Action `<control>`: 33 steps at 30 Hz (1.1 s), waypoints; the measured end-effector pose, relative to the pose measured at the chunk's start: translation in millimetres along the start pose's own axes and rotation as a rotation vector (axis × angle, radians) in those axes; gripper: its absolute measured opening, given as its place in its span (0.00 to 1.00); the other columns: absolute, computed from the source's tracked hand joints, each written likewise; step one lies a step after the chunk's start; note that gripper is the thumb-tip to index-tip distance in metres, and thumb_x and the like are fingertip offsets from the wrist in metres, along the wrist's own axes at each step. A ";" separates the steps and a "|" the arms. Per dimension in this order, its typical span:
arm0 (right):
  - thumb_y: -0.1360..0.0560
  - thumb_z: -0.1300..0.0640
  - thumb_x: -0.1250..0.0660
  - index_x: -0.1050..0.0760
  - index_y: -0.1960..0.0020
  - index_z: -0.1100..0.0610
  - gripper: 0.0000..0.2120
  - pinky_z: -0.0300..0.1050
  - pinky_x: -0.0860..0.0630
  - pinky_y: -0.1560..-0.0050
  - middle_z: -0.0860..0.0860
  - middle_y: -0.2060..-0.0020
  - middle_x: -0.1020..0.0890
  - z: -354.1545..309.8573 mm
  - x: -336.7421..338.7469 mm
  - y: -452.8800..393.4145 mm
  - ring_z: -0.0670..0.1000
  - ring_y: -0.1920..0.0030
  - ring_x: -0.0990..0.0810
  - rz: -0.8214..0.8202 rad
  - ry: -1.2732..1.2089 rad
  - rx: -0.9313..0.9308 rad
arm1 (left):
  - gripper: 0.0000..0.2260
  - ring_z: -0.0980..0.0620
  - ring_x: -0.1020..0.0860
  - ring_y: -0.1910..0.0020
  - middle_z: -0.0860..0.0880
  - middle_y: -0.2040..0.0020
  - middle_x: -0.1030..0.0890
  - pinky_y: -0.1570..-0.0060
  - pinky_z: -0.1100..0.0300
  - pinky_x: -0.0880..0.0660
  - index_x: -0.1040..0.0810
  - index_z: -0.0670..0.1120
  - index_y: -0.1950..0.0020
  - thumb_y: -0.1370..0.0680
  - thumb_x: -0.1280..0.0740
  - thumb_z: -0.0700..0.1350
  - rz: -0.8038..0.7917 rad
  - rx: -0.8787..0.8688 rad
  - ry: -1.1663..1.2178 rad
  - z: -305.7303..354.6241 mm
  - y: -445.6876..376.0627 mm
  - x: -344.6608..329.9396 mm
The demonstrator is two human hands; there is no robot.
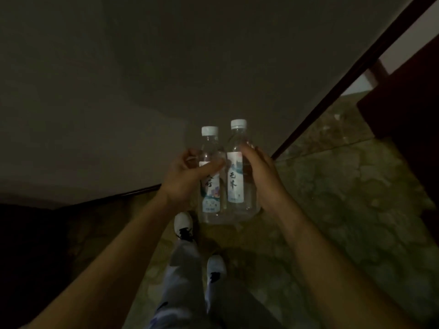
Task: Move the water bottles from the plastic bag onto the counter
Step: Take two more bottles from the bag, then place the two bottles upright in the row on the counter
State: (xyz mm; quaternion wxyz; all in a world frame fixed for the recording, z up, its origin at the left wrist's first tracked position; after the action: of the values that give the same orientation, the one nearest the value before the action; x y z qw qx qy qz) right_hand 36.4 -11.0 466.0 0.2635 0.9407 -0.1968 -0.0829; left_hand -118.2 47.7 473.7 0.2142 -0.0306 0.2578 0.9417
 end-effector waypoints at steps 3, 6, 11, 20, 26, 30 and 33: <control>0.29 0.38 0.31 0.31 0.36 0.47 0.26 0.56 0.20 0.46 0.50 0.46 0.18 -26.7 -20.2 28.5 0.52 0.48 0.17 -0.040 0.043 0.074 | 0.19 0.49 0.14 0.57 0.47 0.54 0.14 0.64 0.61 0.20 0.27 0.42 0.43 0.29 0.24 0.42 0.032 -0.064 -0.028 28.9 39.9 10.1; 0.28 0.44 0.28 0.32 0.37 0.51 0.25 0.50 0.18 0.49 0.50 0.46 0.19 -52.6 -43.9 52.1 0.49 0.49 0.16 -0.080 0.054 0.173 | 0.21 0.47 0.15 0.54 0.46 0.51 0.15 0.59 0.57 0.19 0.28 0.40 0.42 0.30 0.23 0.42 0.105 -0.157 -0.070 54.4 72.2 27.5; 0.29 0.44 0.27 0.28 0.47 0.55 0.19 0.43 0.21 0.60 0.49 0.56 0.17 -87.4 -87.9 84.2 0.47 0.59 0.15 -0.115 0.096 0.344 | 0.25 0.47 0.15 0.50 0.47 0.49 0.15 0.51 0.50 0.19 0.25 0.43 0.41 0.35 0.23 0.48 0.244 -0.260 0.002 85.0 122.6 60.2; 0.28 0.42 0.29 0.23 0.51 0.54 0.16 0.48 0.18 0.54 0.49 0.57 0.15 -127.6 -200.5 158.7 0.48 0.56 0.15 -0.341 0.251 0.559 | 0.27 0.50 0.16 0.48 0.48 0.47 0.15 0.46 0.50 0.21 0.26 0.46 0.39 0.35 0.24 0.51 0.412 -0.424 0.040 128.6 226.4 146.5; 0.29 0.55 0.25 0.24 0.47 0.59 0.15 0.42 0.19 0.53 0.57 0.50 0.16 -132.6 -293.3 225.2 0.50 0.51 0.15 -0.554 0.219 0.572 | 0.22 0.51 0.16 0.48 0.48 0.46 0.15 0.48 0.54 0.22 0.26 0.45 0.41 0.32 0.23 0.45 0.543 -0.547 0.019 139.2 316.6 224.9; 0.29 0.58 0.25 0.24 0.45 0.57 0.15 0.36 0.21 0.56 0.53 0.51 0.16 -132.0 -358.3 279.9 0.47 0.50 0.15 -0.679 0.223 0.617 | 0.28 0.53 0.17 0.45 0.50 0.44 0.17 0.45 0.52 0.22 0.26 0.47 0.39 0.36 0.22 0.49 0.615 -0.614 -0.011 145.0 387.9 273.2; 0.30 0.59 0.26 0.24 0.46 0.54 0.14 0.36 0.21 0.56 0.51 0.52 0.15 -128.2 -405.2 324.3 0.46 0.51 0.15 -0.751 0.192 0.651 | 0.26 0.52 0.16 0.49 0.49 0.46 0.16 0.51 0.55 0.20 0.26 0.44 0.41 0.35 0.22 0.46 0.664 -0.674 -0.006 151.0 440.1 308.1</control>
State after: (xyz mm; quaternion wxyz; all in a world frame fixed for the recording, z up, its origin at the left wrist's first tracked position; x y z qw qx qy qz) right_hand -404.4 -37.9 767.2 -0.0746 0.9833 0.1646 -0.0195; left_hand -574.0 -98.8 760.5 -0.1199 -0.0118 -0.0672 0.9904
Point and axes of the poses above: each hand's wrist, its own y-axis away from the middle knuckle, its own x-axis out of the back of the hand, z = x × y, the point moved 6 cm from there along -y, towards the middle knuckle
